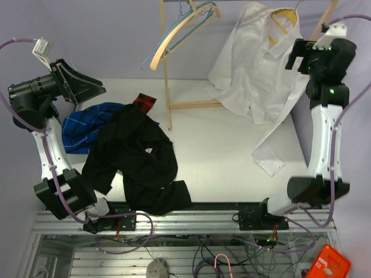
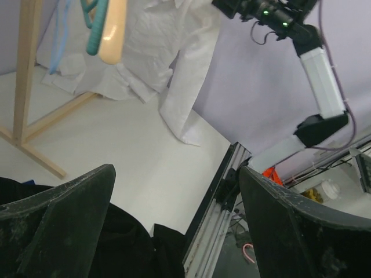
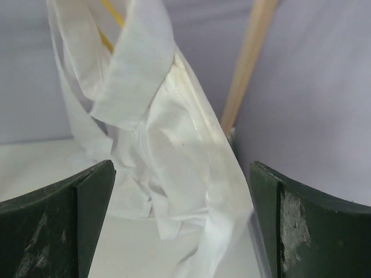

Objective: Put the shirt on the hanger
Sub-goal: Place the hanger at the clothesline, then reset both arms

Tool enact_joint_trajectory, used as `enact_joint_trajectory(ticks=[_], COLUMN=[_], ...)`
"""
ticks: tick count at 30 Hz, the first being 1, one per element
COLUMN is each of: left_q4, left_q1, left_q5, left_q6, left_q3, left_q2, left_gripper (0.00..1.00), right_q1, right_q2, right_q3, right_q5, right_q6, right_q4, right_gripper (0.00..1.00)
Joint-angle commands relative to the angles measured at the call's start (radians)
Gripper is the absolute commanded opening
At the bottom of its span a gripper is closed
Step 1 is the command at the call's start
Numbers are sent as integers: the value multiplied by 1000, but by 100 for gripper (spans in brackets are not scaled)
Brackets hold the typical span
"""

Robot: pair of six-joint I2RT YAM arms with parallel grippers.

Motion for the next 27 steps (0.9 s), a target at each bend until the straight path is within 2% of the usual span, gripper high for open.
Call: enact_joint_trajectory(ticks=[1,4,6,12,15,18,22,23,25,27], left_q4=[289,287,287,285,283,282,280,273,206,33], left_q1=[1,37,52,67,93,184,557,617,665,724], left_q5=[26,25,22,21,0,-42,-105,-109,-115,-131], left_q6=[66,95,91,51,34,30,62,95,190,352], left_q3=[-15,5,11,-31,-61,-86,-129,-141,-180,-229], left_q2=[-97,-105,-106,-134,-174,-221,-310,-339,-394,-457], left_gripper=[99,99,99,99,99,99,98,98,98,99], right_q1=[-6,-6,-5,0,112,319,640,724,870,963], right_q2=[-277,-453,-551,-601,-634,-614,-503,-480,-432,-399], right_q3=[-182,-368,-458,-625,-752,-830,-861,-857,-855,-849], right_q5=[130,86,65,-177,-161,38,418,525,733,882], right_q6=[14,103,235,438,409,374,517,579,620,636], right_q4=[388,555,598,503,494,389,195,148,98,71], right_gripper=[100,100,100,100,100,100,100,100,100,100])
